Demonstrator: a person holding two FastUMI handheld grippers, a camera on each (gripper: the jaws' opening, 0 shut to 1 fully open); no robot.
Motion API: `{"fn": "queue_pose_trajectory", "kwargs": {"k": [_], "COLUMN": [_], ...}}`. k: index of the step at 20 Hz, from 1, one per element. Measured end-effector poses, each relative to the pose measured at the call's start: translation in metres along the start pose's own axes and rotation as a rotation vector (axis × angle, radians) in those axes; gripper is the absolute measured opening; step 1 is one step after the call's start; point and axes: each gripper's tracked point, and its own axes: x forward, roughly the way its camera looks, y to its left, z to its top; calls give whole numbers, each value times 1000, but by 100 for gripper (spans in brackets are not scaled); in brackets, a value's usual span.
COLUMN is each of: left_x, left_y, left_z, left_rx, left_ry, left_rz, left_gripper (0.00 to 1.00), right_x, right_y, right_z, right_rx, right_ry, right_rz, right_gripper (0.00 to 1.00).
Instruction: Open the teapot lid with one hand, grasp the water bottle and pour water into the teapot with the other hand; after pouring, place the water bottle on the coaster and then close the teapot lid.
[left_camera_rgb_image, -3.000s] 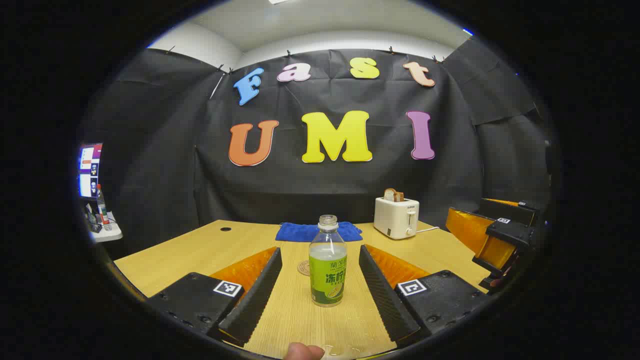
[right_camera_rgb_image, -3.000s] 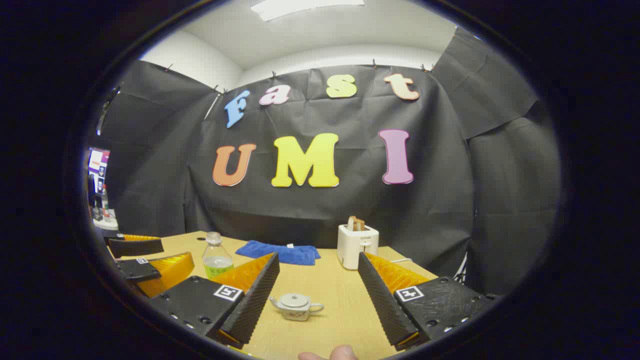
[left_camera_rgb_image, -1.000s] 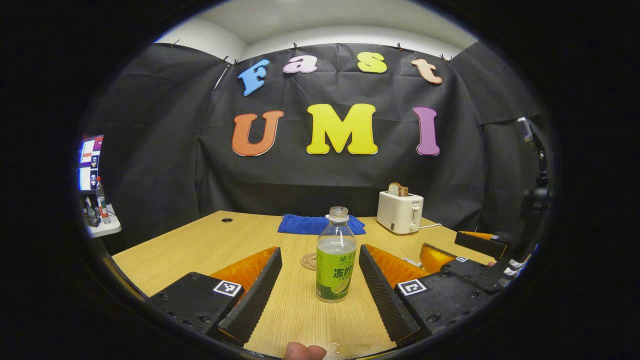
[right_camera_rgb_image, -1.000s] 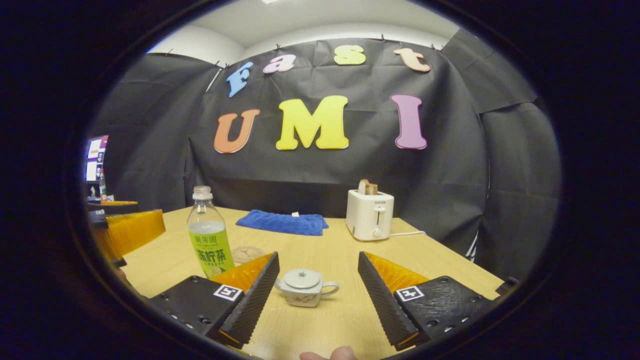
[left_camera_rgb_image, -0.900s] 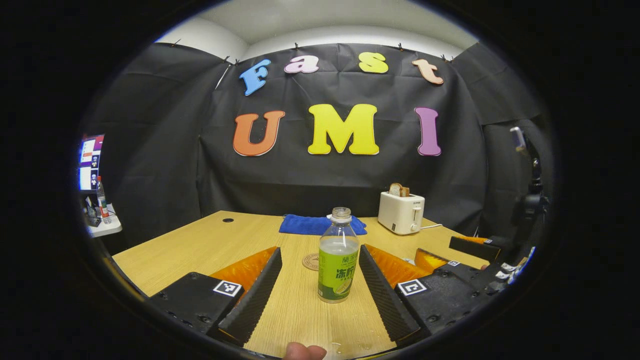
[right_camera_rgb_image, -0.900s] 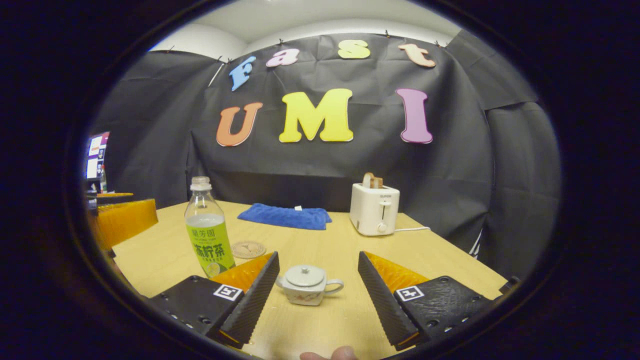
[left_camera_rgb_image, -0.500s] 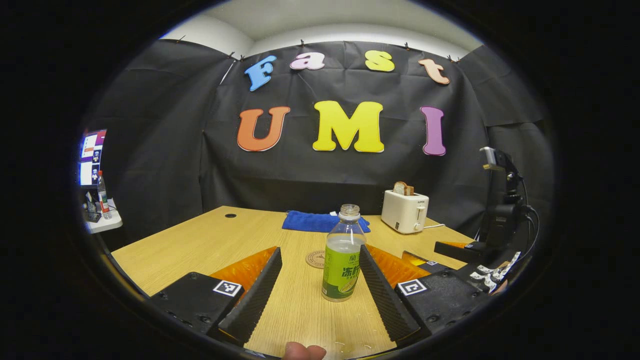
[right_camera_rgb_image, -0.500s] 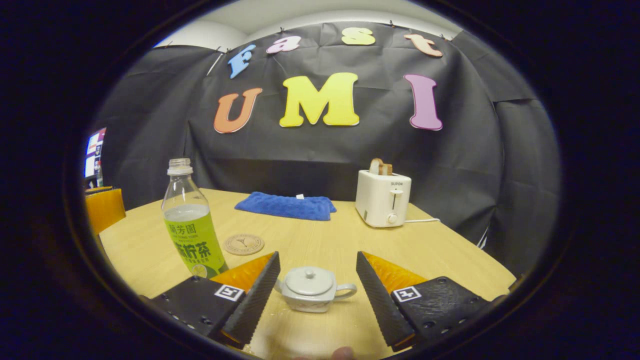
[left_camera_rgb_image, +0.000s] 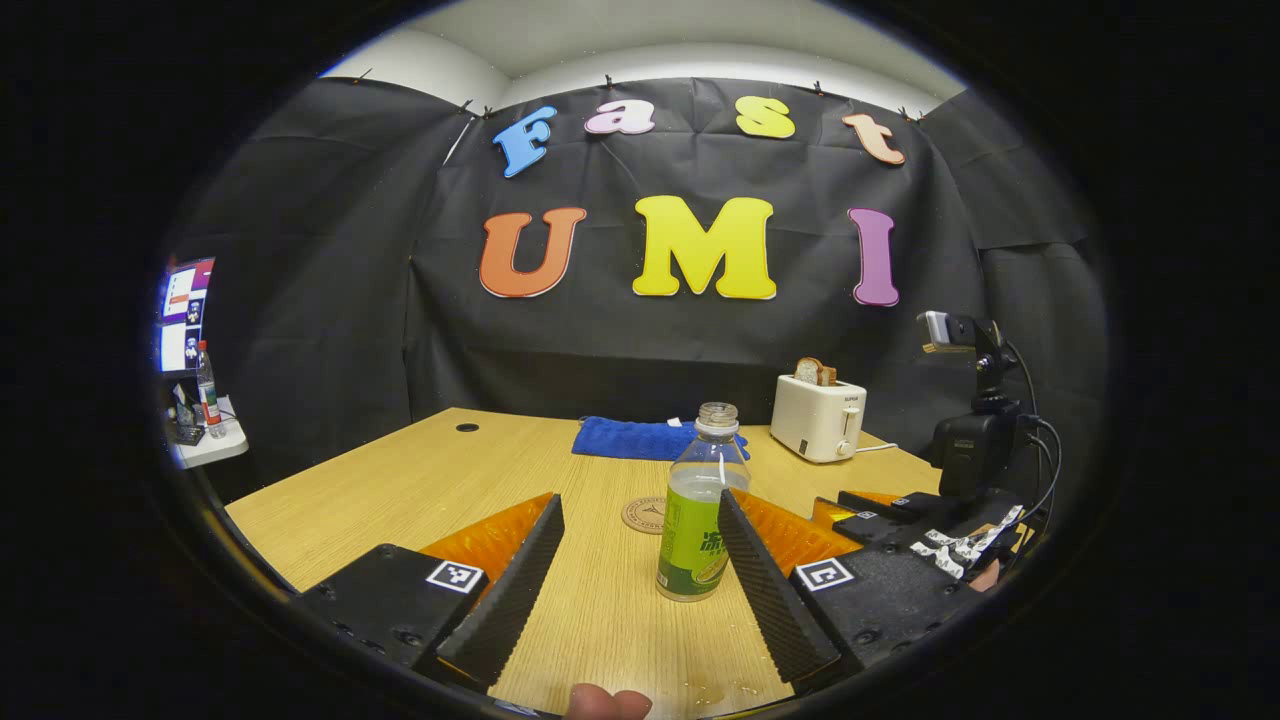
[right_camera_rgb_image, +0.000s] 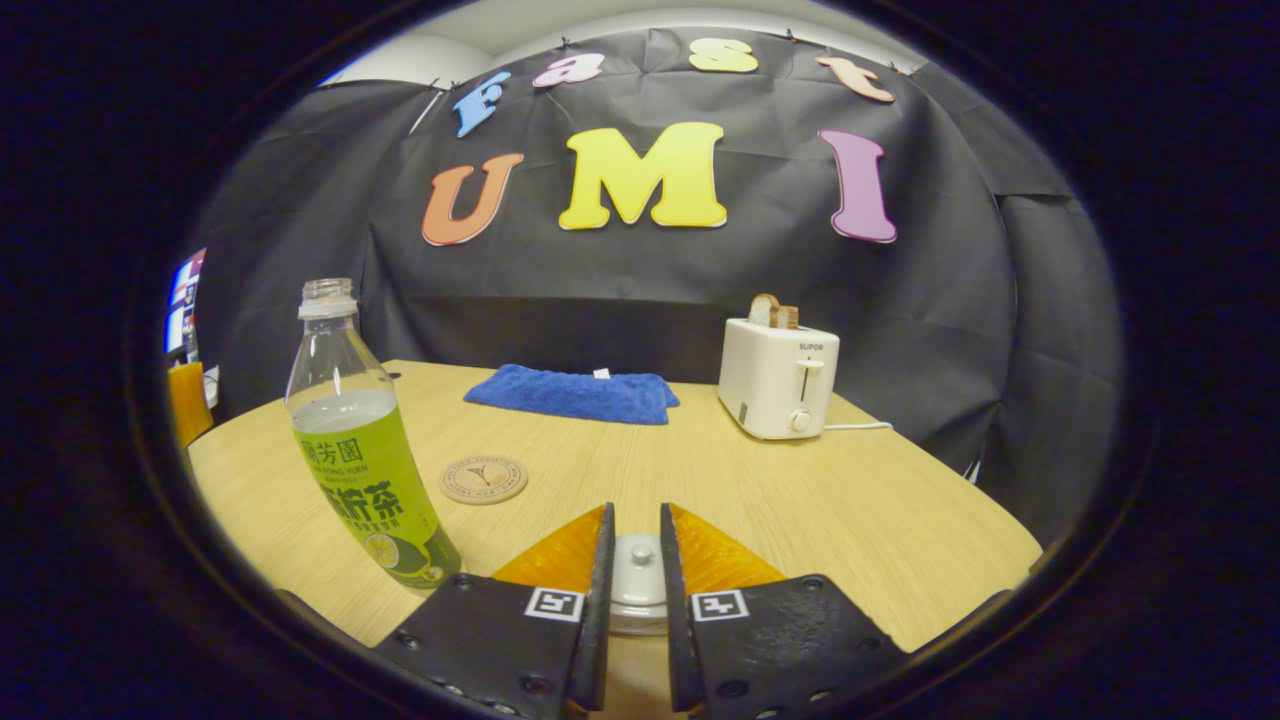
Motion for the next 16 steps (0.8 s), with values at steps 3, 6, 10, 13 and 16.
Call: {"fn": "queue_pose_trajectory", "kwargs": {"k": [3,6,10,13,16], "left_x": [0,2,3,4,5], "left_y": [0,-1,-4,-8,-14], "left_z": [-1,-4,-7,-7,-10], "left_rx": [-7,-7,-2,1,-5], "left_ry": [4,8,20,21,28], "left_rz": [-1,-7,-19,-31,-53], "left_gripper": [97,98,98,98,98], "right_x": [1,0,-2,-6,-11], "right_y": [0,0,3,0,-5], "right_z": [-3,-3,4,18,25], "right_rx": [24,22,15,37,49], "right_ry": [13,13,-12,-51,-62], "right_rz": [10,23,40,53,57], "right_gripper": [7,0,0,0,0]}}
